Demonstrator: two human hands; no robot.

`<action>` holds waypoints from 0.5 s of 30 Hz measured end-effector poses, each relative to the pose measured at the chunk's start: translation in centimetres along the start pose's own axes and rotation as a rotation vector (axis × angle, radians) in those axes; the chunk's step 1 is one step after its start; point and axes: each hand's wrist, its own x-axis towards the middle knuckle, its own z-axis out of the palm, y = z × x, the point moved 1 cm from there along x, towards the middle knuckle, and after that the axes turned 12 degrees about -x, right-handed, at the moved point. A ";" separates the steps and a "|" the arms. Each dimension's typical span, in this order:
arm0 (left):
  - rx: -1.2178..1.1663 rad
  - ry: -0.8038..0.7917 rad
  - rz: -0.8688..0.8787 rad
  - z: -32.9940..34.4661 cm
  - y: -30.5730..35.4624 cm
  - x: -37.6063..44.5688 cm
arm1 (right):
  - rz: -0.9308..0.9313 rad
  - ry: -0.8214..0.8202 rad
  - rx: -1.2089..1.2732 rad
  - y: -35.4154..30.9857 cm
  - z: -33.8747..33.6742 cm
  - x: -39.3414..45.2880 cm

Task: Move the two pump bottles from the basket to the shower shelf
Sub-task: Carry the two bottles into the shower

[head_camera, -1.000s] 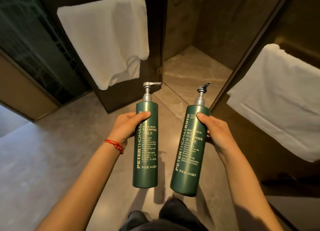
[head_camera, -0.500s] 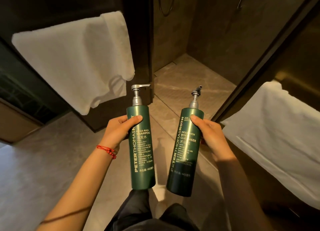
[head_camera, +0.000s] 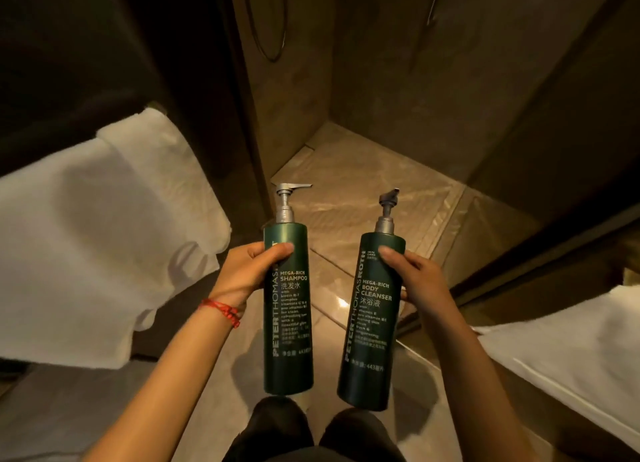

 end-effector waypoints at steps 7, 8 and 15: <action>0.115 -0.103 -0.038 4.1 4.2 9.3 | 0.059 0.112 0.014 -1.9 -1.1 7.7; 0.129 -0.121 -0.025 5.1 4.5 10.5 | 0.062 0.122 0.018 -2.2 -1.6 8.8; 0.156 -0.208 -0.009 13.0 8.1 17.9 | 0.046 0.178 0.058 -5.6 -6.6 16.4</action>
